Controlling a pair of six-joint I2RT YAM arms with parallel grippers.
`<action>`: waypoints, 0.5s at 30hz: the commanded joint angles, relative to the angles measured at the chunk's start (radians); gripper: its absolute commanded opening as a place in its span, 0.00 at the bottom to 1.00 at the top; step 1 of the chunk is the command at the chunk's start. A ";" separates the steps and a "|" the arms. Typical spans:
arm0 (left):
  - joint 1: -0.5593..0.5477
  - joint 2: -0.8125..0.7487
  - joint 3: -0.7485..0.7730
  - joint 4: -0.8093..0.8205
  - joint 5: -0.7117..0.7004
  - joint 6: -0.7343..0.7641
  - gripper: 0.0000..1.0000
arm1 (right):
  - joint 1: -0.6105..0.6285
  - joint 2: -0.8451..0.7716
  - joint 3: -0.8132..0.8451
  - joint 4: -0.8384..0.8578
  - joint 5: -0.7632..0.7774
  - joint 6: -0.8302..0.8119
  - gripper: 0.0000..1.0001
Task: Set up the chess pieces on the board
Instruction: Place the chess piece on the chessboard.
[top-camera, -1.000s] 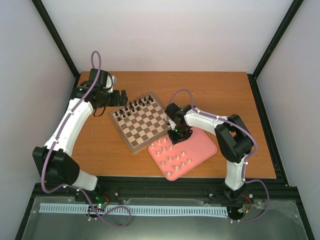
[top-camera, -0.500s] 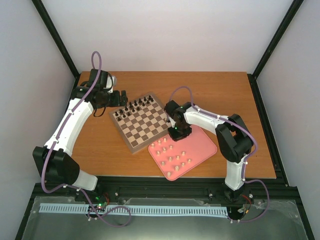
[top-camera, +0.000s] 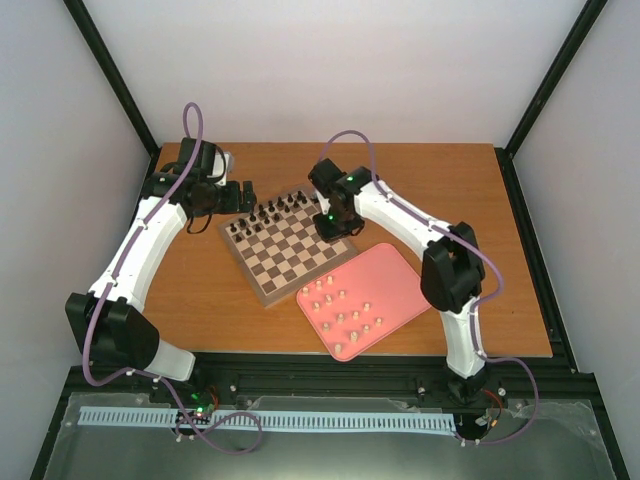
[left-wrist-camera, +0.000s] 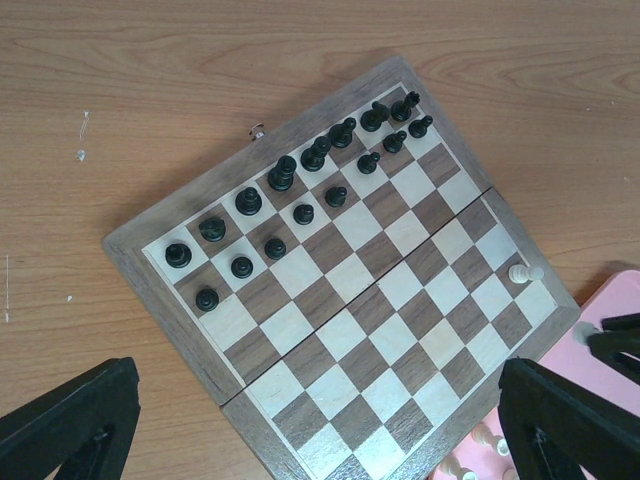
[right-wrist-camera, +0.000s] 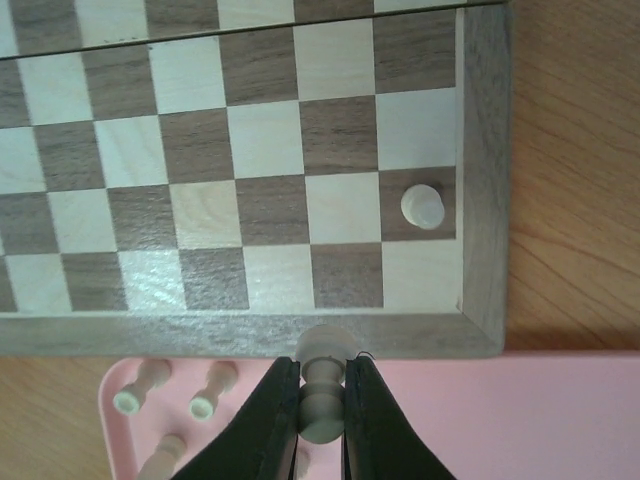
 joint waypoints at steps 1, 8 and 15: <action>0.006 0.004 0.002 -0.010 0.009 0.006 1.00 | 0.014 0.077 0.062 -0.050 0.008 -0.013 0.08; 0.006 0.005 0.004 -0.011 0.010 0.006 1.00 | 0.015 0.163 0.142 -0.046 0.016 -0.016 0.08; 0.006 0.004 -0.003 -0.012 0.004 0.009 1.00 | 0.016 0.210 0.151 -0.036 0.014 -0.016 0.08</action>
